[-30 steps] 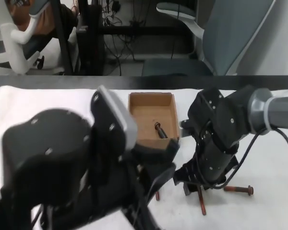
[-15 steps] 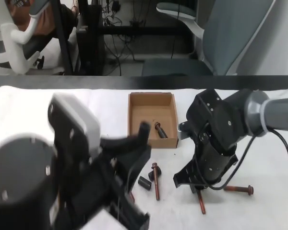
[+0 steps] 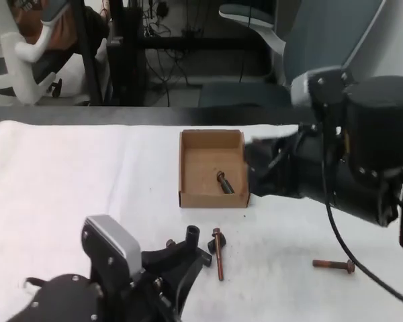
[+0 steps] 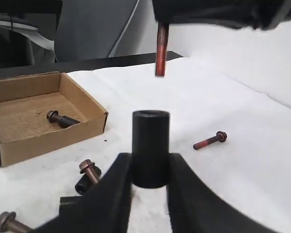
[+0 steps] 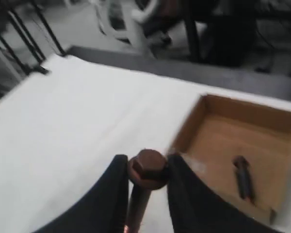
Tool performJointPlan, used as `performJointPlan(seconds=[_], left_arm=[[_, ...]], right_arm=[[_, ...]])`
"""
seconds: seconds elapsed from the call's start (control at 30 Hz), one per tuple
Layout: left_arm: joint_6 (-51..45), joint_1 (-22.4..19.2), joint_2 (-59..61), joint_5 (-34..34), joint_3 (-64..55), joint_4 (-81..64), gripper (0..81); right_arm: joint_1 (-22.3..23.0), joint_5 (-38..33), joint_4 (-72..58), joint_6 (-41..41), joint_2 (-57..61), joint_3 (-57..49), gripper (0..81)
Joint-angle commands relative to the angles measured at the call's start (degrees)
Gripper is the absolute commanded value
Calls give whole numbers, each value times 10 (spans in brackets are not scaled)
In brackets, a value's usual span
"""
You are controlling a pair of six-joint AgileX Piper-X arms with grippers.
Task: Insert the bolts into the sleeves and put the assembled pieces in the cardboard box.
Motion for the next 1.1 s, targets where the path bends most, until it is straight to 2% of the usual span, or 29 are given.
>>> performJointPlan(seconds=[0.0,0.13,0.3,0.43,1.07], left_arm=[[-8,-1,57,3,-1,-90,18],[-23,-1,112,4,-8,-144,18],[-22,-1,116,14,-20,-141,18],[-12,-1,116,14,-27,-141,18],[32,-1,116,15,-27,-80,18]], right_arm=[[30,-8,-60,25,-17,7,6],[63,-8,-60,6,-12,7,6],[91,-6,-65,46,4,7,6],[104,-6,-52,38,14,7,6],[108,2,-14,-39,14,-3,6]])
